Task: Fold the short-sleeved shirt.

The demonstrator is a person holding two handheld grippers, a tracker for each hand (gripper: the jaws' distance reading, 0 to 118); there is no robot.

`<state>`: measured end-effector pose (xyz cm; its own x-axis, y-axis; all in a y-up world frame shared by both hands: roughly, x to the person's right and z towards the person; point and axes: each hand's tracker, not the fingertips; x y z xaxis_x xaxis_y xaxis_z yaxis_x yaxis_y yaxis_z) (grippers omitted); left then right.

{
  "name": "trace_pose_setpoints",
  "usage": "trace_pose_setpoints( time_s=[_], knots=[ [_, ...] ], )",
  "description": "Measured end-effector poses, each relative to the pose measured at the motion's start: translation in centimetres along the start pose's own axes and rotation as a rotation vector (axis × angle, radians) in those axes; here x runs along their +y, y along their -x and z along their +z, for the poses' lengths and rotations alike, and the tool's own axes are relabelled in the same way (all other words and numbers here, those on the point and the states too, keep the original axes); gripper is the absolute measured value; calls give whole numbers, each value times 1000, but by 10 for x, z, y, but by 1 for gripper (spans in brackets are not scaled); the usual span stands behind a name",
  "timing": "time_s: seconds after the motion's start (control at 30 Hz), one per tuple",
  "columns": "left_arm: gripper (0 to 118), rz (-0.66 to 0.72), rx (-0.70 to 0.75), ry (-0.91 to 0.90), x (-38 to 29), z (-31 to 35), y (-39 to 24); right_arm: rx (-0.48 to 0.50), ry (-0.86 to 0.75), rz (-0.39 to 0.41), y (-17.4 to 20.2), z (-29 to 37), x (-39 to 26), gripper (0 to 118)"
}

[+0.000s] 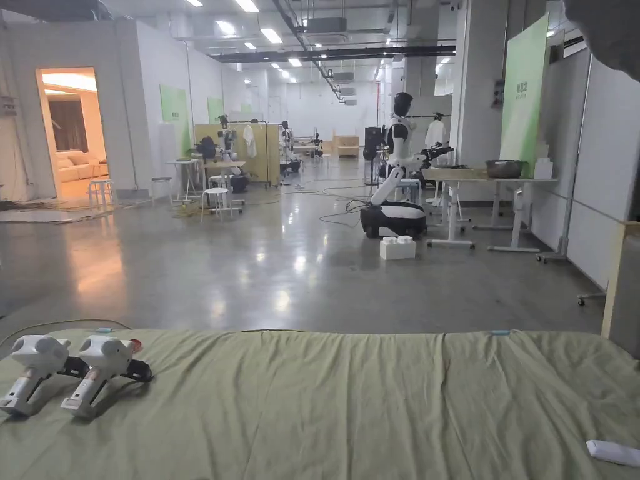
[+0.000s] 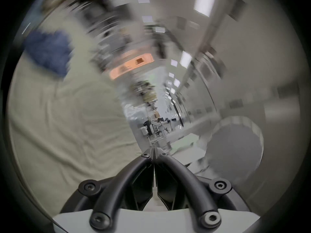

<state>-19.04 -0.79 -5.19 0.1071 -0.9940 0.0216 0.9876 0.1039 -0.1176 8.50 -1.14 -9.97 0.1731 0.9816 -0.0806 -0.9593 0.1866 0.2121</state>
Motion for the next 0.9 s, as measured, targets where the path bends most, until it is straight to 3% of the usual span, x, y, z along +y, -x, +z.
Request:
trace_pose_setpoints(
  time_s=[0.07, 0.13, 0.2, 0.27, 0.33, 0.43, 0.57, 0.6, 0.63, 0.67, 0.8, 0.9],
  knots=[
    [0, -180, -81, -37, -7, 4, -30, 54, -18, 202, 31, 3, -6, 0],
    [0, -218, -122, -48, -9, 9, -51, 134, -26, 229, 51, 8, -13, 0],
    [0, -141, -169, -64, -10, 13, -59, 174, 1, 209, 60, 8, -14, 0],
    [0, 7, -145, -47, -4, 9, -53, 82, 67, 210, 61, 3, -14, 0],
    [0, 214, -108, -8, -3, 4, -29, 80, 94, 24, 41, -2, -14, 0],
    [0, 709, -36, 32, -14, -4, 20, 15, 154, -463, -4, -5, -21, 0],
    [0, 1529, -40, -4, -59, -4, 49, -41, 115, -1323, -32, 4, -64, 0],
    [0, 1630, -61, -38, -66, -4, 41, -25, 91, -1512, -28, 5, -76, 0],
    [0, 1648, -95, -49, -69, -5, 35, -11, 87, -1618, -23, 5, -82, 0],
    [0, 1631, -123, -28, -69, -6, 31, -15, 99, -1675, -19, 5, -86, 0],
    [0, 1585, -115, -10, -64, -4, 28, -23, 120, -1546, -16, 5, -85, 0],
    [0, 1573, -97, -12, -61, -3, 31, -10, 116, -1519, -12, 5, -81, 0]
  ],
)
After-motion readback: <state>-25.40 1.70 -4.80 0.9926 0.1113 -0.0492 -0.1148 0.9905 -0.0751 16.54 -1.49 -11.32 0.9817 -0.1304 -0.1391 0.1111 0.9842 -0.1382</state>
